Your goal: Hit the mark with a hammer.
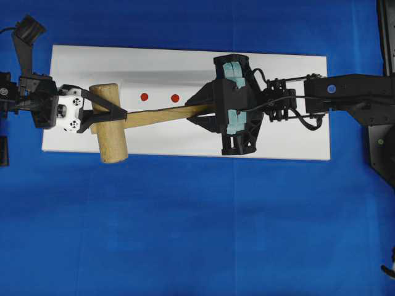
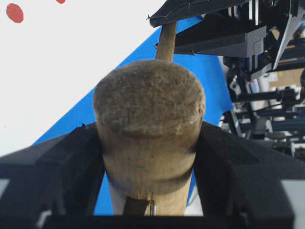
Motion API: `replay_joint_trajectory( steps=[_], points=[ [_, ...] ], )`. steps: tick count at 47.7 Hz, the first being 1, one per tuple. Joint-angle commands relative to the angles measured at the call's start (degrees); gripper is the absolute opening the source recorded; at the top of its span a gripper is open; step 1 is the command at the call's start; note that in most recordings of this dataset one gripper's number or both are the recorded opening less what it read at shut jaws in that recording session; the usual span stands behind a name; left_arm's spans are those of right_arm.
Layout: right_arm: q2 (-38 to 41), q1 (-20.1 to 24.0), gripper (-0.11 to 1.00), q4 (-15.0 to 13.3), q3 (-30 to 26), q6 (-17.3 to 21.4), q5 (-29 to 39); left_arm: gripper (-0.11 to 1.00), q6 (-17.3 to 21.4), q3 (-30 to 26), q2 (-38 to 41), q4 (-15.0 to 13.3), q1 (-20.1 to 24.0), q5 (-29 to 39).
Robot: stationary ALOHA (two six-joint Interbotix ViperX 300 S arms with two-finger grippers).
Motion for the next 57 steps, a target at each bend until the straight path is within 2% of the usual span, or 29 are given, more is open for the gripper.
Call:
replay_joint_trajectory(
  steps=[1, 5, 7, 19, 29, 50, 57],
  points=[
    [-0.62, 0.18, 0.09, 0.26, -1.41, 0.35, -0.97, 0.62, 0.35, -1.76, -0.35, 0.18, -0.26, -1.14],
    [-0.62, 0.18, 0.09, 0.26, -1.49, 0.44, -0.97, 0.83, 0.44, -1.58, -0.35, 0.18, -0.26, -1.05],
    [-0.62, 0.18, 0.09, 0.35, -1.41, 0.53, -0.97, 0.88, 0.53, -1.58, -0.44, 0.18, -0.26, -0.88],
    [-0.62, 0.18, 0.09, 0.53, -1.41, 1.32, -0.7, 0.84, 0.88, -1.05, -1.14, 0.26, -0.26, 1.58],
    [-0.88, 0.35, 0.09, 0.88, -1.14, 1.41, -0.62, 0.84, 2.9, 0.97, -4.66, 0.53, 1.41, 9.05],
    [-2.46, 0.53, 0.09, 2.37, 0.44, 1.41, -0.7, 0.84, 6.15, 5.98, -17.4, 0.53, 1.67, 12.83],
    [-2.46, 0.62, 0.09, 2.37, 0.44, 1.41, -0.7, 0.84, 6.33, 6.33, -18.81, 0.53, 1.67, 13.18]
  ],
)
